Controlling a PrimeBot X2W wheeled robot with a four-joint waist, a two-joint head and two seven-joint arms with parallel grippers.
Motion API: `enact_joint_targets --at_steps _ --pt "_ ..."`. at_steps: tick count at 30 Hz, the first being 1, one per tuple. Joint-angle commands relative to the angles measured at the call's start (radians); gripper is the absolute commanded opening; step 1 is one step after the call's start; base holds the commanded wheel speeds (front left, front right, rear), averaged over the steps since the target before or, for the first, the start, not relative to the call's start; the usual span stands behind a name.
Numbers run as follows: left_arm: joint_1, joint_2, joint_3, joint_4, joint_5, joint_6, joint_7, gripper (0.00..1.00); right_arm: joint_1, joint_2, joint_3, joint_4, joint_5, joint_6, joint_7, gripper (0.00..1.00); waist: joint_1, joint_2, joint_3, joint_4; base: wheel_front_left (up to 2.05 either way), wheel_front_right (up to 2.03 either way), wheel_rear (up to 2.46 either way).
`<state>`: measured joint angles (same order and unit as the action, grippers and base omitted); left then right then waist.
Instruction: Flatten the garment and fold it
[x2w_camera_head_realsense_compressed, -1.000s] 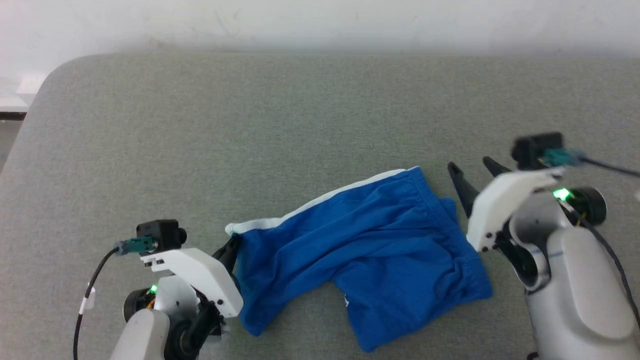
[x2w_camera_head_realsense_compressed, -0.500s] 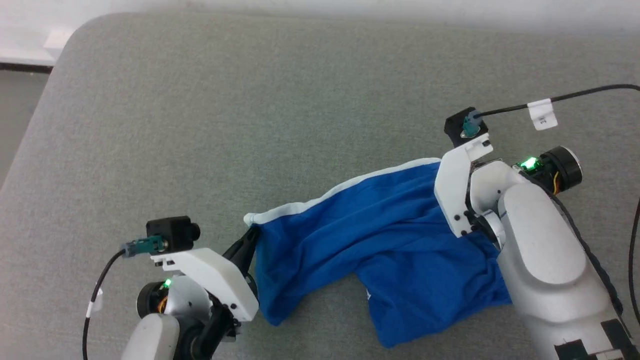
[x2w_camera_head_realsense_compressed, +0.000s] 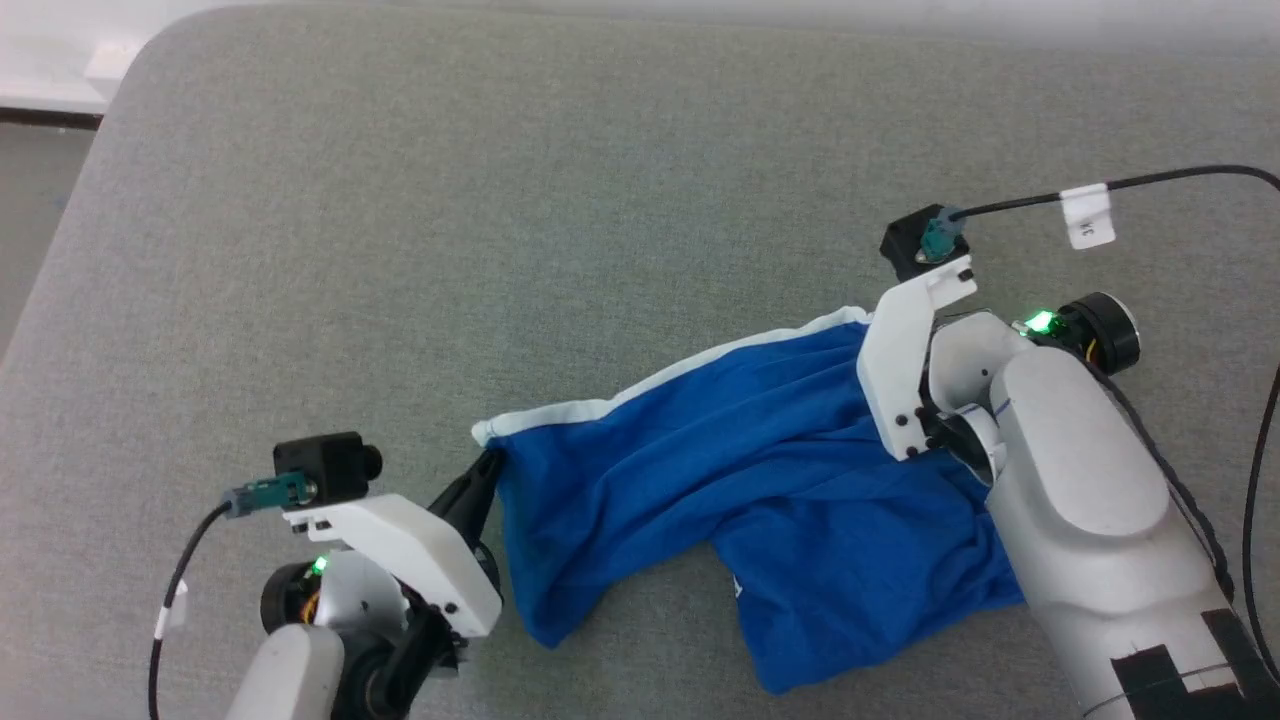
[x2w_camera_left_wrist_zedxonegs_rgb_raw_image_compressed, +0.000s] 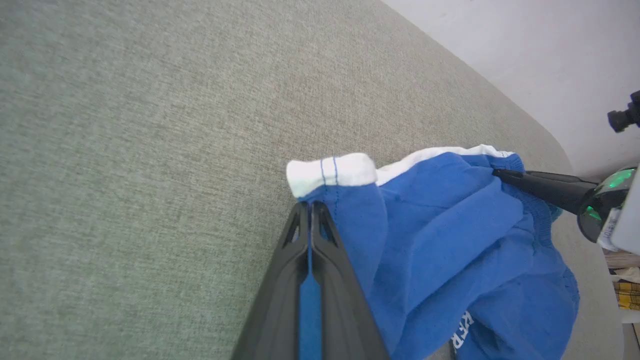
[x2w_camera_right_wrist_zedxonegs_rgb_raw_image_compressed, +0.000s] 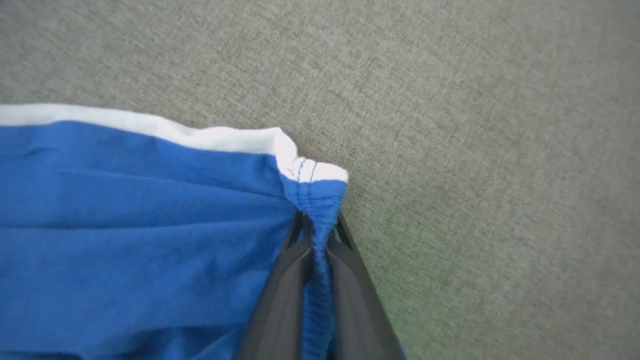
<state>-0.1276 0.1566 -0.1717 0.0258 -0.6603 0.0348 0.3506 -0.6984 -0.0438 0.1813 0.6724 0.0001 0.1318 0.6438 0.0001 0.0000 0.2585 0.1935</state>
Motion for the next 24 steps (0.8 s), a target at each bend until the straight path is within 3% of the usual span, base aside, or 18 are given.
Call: enact_joint_targets --at_steps 1,10,18,24 --pt "-0.02 0.007 0.007 0.002 0.0 -0.008 -0.008 0.0 -0.007 -0.006 -0.005 0.004 0.015 -0.001 -0.009 0.0 -0.0001 0.0 -0.019 -0.015 0.0 0.0 0.0" --pt "-0.217 0.073 0.072 0.012 -0.015 -0.028 -0.001 0.0 -0.128 -0.006 -0.105 -0.115 0.294 -0.001 0.008 0.0 -0.0001 0.0 -0.051 -0.08 0.0 0.0 0.0" --pt "-0.592 0.148 0.099 0.132 0.013 -0.052 0.012 0.0 -0.342 -0.006 -0.169 -0.177 0.314 -0.001 0.049 0.0 -0.0001 0.0 0.022 -0.139 0.0 0.0 0.0" --pt "-0.893 0.184 0.111 0.272 0.041 -0.051 0.007 0.0 -0.557 -0.006 -0.216 -0.125 0.349 -0.001 -0.031 0.0 -0.0001 0.0 0.123 -0.18 0.0 0.0 0.0"
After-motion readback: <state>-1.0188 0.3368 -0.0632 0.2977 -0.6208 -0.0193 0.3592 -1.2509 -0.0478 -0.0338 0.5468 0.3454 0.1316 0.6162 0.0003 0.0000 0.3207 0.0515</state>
